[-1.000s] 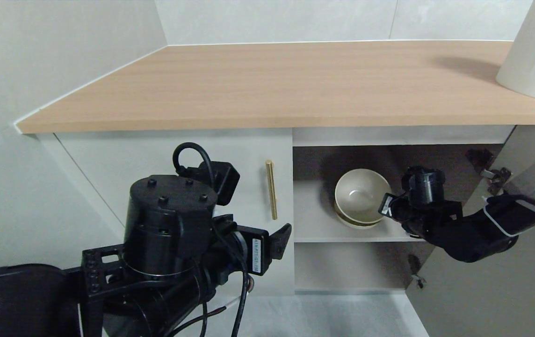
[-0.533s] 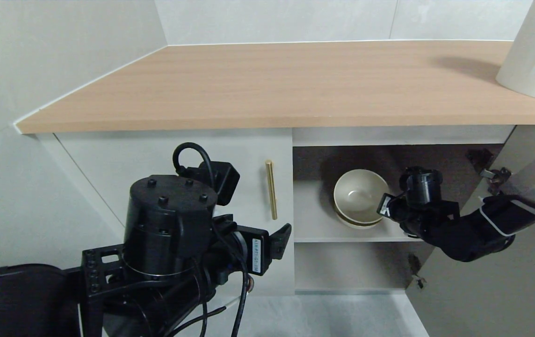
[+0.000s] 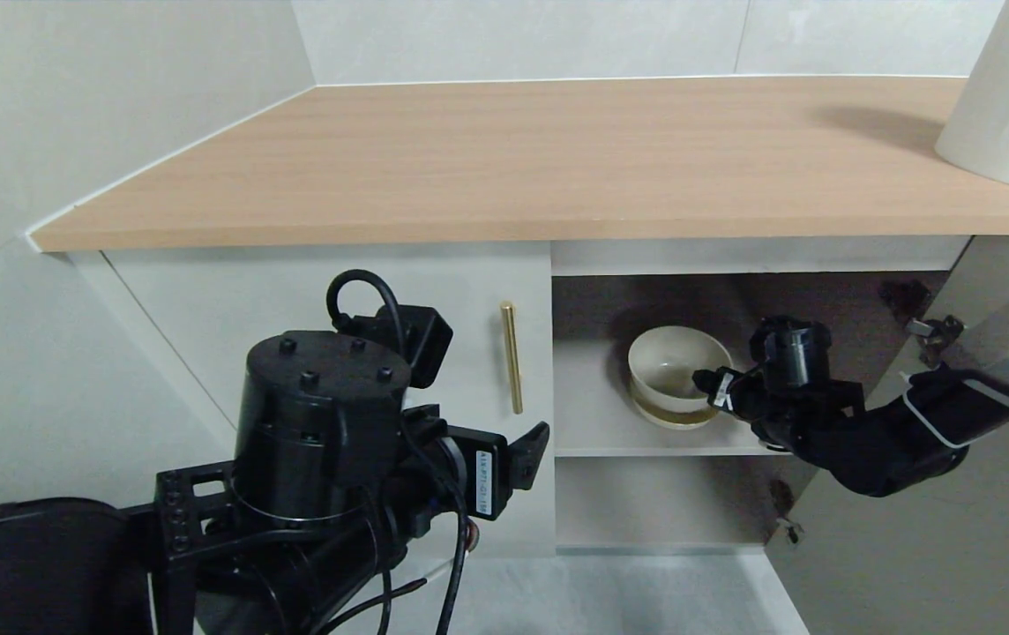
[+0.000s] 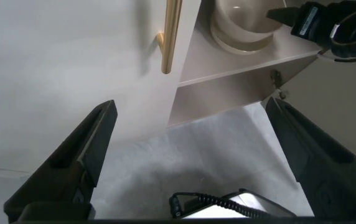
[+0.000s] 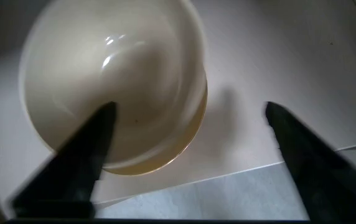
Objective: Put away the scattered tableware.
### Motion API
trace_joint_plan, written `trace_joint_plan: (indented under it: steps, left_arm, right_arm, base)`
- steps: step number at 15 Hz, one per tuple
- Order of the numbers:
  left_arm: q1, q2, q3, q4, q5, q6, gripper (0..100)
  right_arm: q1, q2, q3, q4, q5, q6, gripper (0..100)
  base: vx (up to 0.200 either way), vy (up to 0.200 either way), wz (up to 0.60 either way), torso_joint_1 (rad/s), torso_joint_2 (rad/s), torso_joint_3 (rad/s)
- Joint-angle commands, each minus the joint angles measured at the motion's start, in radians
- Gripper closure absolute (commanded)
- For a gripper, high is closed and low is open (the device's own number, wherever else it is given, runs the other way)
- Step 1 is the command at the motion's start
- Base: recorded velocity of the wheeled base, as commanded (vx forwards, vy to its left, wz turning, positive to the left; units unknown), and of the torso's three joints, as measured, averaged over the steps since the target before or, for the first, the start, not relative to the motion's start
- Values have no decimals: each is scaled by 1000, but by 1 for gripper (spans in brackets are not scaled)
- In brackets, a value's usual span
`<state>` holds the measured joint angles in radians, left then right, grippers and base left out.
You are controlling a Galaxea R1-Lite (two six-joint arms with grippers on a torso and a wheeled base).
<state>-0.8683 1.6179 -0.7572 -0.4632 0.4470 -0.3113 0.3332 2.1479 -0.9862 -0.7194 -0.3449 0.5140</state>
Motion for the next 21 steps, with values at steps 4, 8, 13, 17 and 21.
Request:
trace_joint_plan:
  steps: [4, 8, 13, 17, 21]
  left_arm:
    - [0, -9, -2, 0, -1, 0, 0]
    - [89, -142, -27, 51, 2, 20, 0]
    - [117, -446, -62, 528, -139, 32, 0]
    - [273, -487, -17, 558, -159, 32, 0]
    - [304, -480, -4, 558, -180, 32, 0]
  right_arm:
    - [6, -80, 44, 14, 37, -2, 0]
    - [13, -361, 107, 311, 72, 0, 0]
    - [129, -747, 124, 752, 248, -23, 0]
    - [161, -842, 185, 807, 187, -42, 0]
    - [228, -882, 242, 807, 181, -60, 0]
  base:
    - [0, 0, 0, 0, 0, 0]
    - [0, 0, 0, 0, 0, 0]
    - [0, 0, 0, 0, 0, 0]
    - [0, 0, 0, 0, 0, 0]
    - [0, 0, 0, 0, 0, 0]
